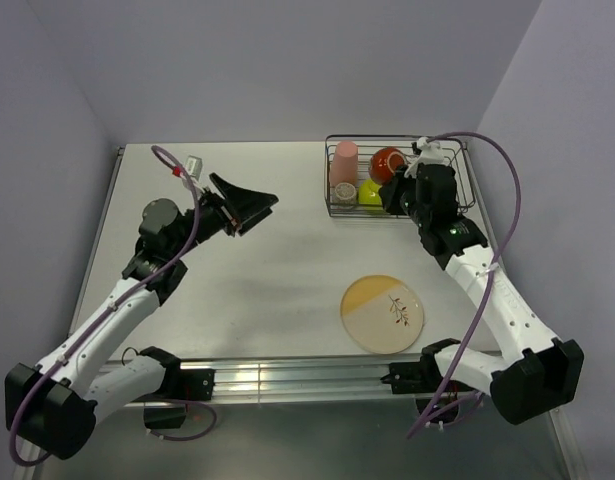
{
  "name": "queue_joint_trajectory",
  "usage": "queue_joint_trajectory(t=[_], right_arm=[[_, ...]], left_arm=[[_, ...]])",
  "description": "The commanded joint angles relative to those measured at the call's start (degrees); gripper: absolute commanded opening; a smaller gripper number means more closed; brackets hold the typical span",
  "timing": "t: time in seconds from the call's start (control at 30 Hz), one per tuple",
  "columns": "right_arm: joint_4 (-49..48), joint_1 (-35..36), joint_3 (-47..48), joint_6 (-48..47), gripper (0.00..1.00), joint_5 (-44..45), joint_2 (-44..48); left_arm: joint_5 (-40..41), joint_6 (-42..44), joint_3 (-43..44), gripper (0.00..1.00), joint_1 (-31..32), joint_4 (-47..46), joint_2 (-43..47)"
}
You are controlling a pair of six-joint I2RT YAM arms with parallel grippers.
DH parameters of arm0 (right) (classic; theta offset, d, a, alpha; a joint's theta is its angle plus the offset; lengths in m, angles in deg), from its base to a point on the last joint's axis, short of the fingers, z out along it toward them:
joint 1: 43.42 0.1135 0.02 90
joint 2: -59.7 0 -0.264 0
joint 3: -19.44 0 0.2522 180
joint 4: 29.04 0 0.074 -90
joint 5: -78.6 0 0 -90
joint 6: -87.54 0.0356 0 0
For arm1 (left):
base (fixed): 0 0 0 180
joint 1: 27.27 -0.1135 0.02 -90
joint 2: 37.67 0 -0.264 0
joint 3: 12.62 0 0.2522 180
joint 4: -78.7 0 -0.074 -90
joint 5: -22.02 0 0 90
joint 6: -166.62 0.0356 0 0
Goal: Load the mixed dishes into the dish rack
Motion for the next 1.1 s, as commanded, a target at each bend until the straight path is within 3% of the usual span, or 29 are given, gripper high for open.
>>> queue_joint_trajectory(t=[0.0, 0.17, 0.47, 0.63, 1.07], right_arm=[[1.5, -1.3, 4.5, -11.7, 0.0, 14.0, -2.0], [-3.5, -2.6, 5.3, -18.0, 0.0, 28.7, -7.6], [-7.2, -10.9, 8.7, -17.5, 0.0, 34.7, -16.9], [-6.9, -14.6, 10.4, -18.5, 0.0, 34.3, -22.9], [-4.7, -21.9, 19.2, -18.7, 0.0, 26.7, -35.3]], left_arm=[[0.0, 8.0, -1.5, 0.99, 2.0, 10.6, -2.4], [-0.9, 6.6, -5.3, 0.99, 6.7, 5.5, -8.1], [-0.1, 7.9, -5.6, 0.99, 12.4, 3.3, -15.2], [-0.1, 10.1, -2.5, 0.98, 13.8, 7.8, -19.0], [-3.5, 10.0, 1.2, 0.96, 16.7, 4.6, -29.6]])
